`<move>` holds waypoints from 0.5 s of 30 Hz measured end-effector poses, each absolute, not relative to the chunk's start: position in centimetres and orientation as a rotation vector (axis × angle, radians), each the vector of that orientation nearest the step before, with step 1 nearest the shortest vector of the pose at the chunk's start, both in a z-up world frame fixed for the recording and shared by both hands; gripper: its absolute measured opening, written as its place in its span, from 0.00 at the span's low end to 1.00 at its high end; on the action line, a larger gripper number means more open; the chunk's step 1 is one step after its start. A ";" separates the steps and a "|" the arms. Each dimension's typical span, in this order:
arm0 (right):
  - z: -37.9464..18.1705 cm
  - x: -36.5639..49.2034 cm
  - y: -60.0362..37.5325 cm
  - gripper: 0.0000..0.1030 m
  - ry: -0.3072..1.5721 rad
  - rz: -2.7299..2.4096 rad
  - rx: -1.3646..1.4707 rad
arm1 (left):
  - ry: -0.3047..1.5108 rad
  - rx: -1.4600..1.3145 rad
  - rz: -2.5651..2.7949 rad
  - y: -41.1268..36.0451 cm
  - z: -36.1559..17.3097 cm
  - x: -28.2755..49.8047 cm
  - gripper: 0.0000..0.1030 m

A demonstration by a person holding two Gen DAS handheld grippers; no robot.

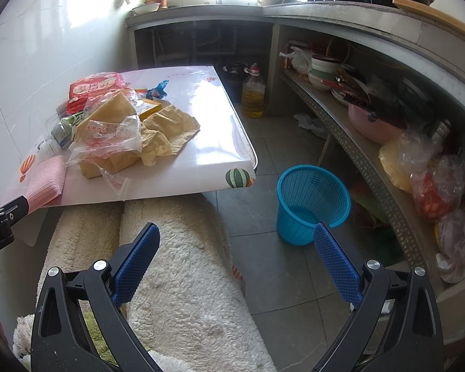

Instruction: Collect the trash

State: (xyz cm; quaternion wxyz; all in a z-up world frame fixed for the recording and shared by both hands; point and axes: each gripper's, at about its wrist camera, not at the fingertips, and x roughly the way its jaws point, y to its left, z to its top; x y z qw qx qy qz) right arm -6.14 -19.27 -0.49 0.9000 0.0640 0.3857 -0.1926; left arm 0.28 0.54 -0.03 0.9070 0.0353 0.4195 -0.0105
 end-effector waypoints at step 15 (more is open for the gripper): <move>-0.5 -5.9 -19.2 0.93 0.801 -0.394 0.134 | 0.870 0.073 -0.013 0.7 -0.5 0.4 0.95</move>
